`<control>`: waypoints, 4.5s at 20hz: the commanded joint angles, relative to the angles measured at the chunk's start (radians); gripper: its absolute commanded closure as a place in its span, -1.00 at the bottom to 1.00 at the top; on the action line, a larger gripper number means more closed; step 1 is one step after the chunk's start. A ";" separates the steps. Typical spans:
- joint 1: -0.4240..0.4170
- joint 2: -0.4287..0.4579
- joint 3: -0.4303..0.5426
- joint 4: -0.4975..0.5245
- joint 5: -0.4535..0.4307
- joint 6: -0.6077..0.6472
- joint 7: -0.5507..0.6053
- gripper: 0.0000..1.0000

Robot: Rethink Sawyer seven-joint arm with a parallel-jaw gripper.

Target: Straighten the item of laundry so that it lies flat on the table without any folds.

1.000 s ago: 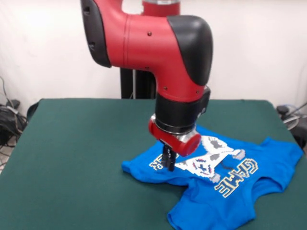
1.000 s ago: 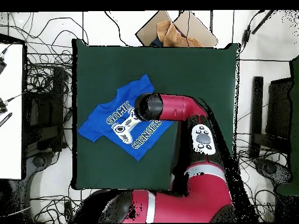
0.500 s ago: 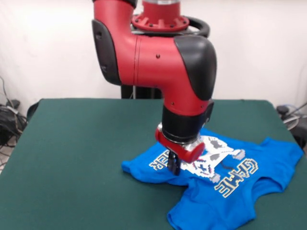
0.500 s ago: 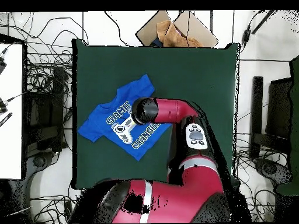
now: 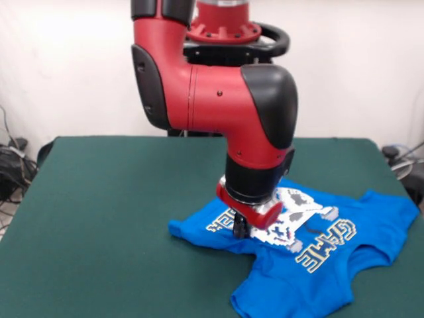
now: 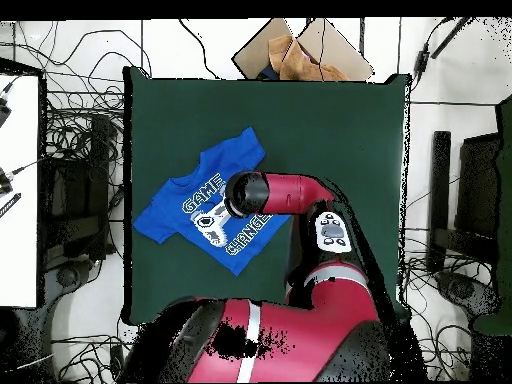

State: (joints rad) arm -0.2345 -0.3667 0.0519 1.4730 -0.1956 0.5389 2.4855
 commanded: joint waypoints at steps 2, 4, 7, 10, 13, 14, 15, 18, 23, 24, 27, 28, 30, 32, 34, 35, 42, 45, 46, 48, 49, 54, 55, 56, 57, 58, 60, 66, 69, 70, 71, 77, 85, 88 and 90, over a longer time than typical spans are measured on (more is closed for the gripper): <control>0.029 -0.027 0.007 0.079 0.068 0.032 0.138 1.00; 0.036 -0.036 0.006 0.080 0.078 0.049 0.144 1.00; 0.041 -0.030 0.003 0.090 0.084 0.020 0.150 1.00; 0.017 -0.041 0.032 0.106 0.092 -0.028 0.127 1.00; -0.027 -0.101 0.075 0.114 0.114 -0.006 0.081 1.00; -0.030 -0.119 0.078 0.111 0.120 0.011 0.076 1.00; -0.030 -0.131 0.078 0.107 0.121 0.018 0.071 1.00; 0.007 -0.120 0.023 0.079 0.091 0.018 0.081 1.00; 0.043 -0.031 -0.042 0.066 0.060 -0.072 0.132 1.00; 0.046 -0.025 -0.048 0.064 0.059 -0.071 0.133 1.00; 0.067 0.014 -0.064 0.065 0.056 -0.114 0.156 1.00; 0.074 0.036 -0.072 0.056 0.053 -0.132 0.160 1.00; 0.111 0.082 -0.113 0.031 0.045 -0.177 0.187 1.00; 0.158 0.136 -0.173 -0.006 0.047 -0.204 0.220 1.00; 0.198 0.167 -0.230 -0.030 0.061 -0.200 0.240 1.00; 0.204 0.164 -0.240 -0.026 0.071 -0.189 0.233 1.00; 0.168 -0.003 -0.185 0.052 0.128 -0.044 0.114 1.00; 0.150 -0.056 -0.159 0.075 0.141 -0.012 0.093 1.00; 0.138 -0.070 -0.145 0.082 0.145 -0.006 0.084 1.00; 0.115 -0.094 -0.117 0.102 0.155 -0.011 0.073 1.00; 0.111 -0.105 -0.114 0.109 0.156 -0.010 0.072 1.00; 0.117 -0.082 -0.143 0.106 0.134 -0.030 0.079 1.00; 0.109 -0.053 -0.149 0.094 0.126 -0.052 0.081 1.00; 0.099 -0.025 -0.147 0.093 0.119 -0.082 0.081 1.00; 0.096 -0.005 -0.147 0.090 0.114 -0.102 0.083 1.00; 0.092 0.014 -0.147 0.088 0.108 -0.122 0.086 1.00; 0.104 0.048 -0.163 0.081 0.100 -0.159 0.105 1.00; 0.130 0.124 -0.189 0.064 0.098 -0.235 0.137 1.00; 0.151 0.148 -0.220 0.049 0.102 -0.230 0.142 1.00; 0.160 0.157 -0.232 0.046 0.104 -0.235 0.149 1.00; 0.162 0.156 -0.239 0.051 0.105 -0.234 0.145 1.00; 0.191 0.163 -0.274 0.047 0.122 -0.214 0.155 1.00; 0.383 0.273 -0.547 -0.036 0.158 -0.157 0.284 1.00; 0.409 0.324 -0.592 -0.034 0.188 -0.190 0.301 1.00; 0.405 0.325 -0.593 -0.020 0.191 -0.198 0.271 1.00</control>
State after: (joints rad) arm 0.1679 -0.1703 -0.4596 1.4562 -0.0591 0.3331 2.4855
